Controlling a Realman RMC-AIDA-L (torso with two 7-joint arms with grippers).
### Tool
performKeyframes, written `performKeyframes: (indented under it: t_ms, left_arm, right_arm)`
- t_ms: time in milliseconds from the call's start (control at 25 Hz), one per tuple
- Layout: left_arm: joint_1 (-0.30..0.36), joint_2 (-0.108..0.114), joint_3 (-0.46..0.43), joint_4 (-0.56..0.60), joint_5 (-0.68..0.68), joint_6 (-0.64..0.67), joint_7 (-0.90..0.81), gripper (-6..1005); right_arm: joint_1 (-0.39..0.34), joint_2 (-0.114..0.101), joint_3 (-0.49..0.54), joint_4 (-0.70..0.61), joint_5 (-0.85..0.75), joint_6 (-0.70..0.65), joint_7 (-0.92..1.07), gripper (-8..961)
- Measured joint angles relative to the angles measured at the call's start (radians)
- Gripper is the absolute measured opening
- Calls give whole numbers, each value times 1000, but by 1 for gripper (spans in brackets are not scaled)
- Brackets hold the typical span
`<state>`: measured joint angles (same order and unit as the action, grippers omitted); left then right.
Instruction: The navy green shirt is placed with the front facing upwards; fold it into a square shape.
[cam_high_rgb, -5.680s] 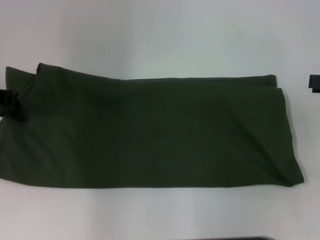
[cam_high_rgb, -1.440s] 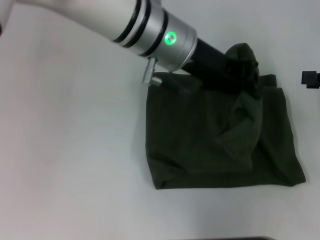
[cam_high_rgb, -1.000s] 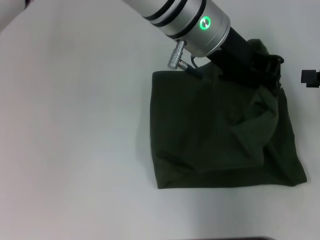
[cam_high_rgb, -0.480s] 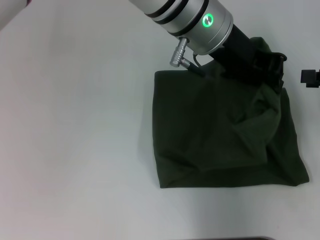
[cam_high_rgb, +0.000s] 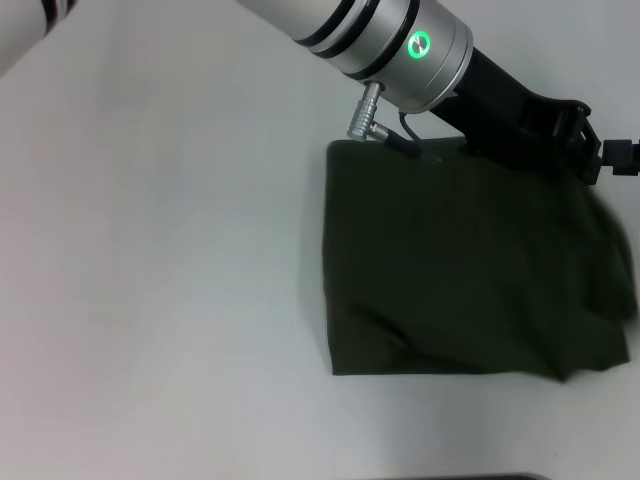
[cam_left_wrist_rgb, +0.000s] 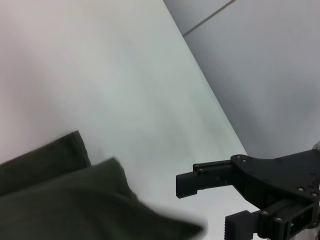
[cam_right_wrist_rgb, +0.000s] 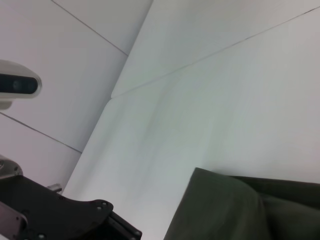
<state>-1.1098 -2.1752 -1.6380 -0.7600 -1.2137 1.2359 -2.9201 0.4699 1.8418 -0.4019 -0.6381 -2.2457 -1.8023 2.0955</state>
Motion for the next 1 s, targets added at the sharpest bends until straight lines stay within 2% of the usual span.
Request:
performKeyframes:
  t_ms: [80,240,320,440,520,680,800,1000]
  left_arm:
    - [3,0,-1,-4,0,0,1,158]
    - [22,4,-20,-36,-7,9,2,304]
    - [47,9,-44,-72,-9,21,9,377]
    - [108,14,-134,-129,-5,75,44,508]
    - [166,22,-230,-166,-5,159,96,596]
    - [302,47,-397,-243,-4,315,167,620]
    - [420,65,-467,-333,-3,394,193,632]
    - [555,94,-568,-405,-3,475,216,632]
  right_arm:
    - [0,0,0,1,0,0,1,866]
    - [-1,-1,0,1,0,0,1,867]
    - [0,-1,0,2,0,0,1,867]
    - [1,-1,-3,0,-1,0,2,867]
    - [2,-2,-11,-4,-2,0,2,867]
    - [4,-8,-20,-7,-2,2,16,866]
    - [9,-14,-22,-7,-3,16,41,866]
    - [40,-17,-31,-16,-63,86,69,867]
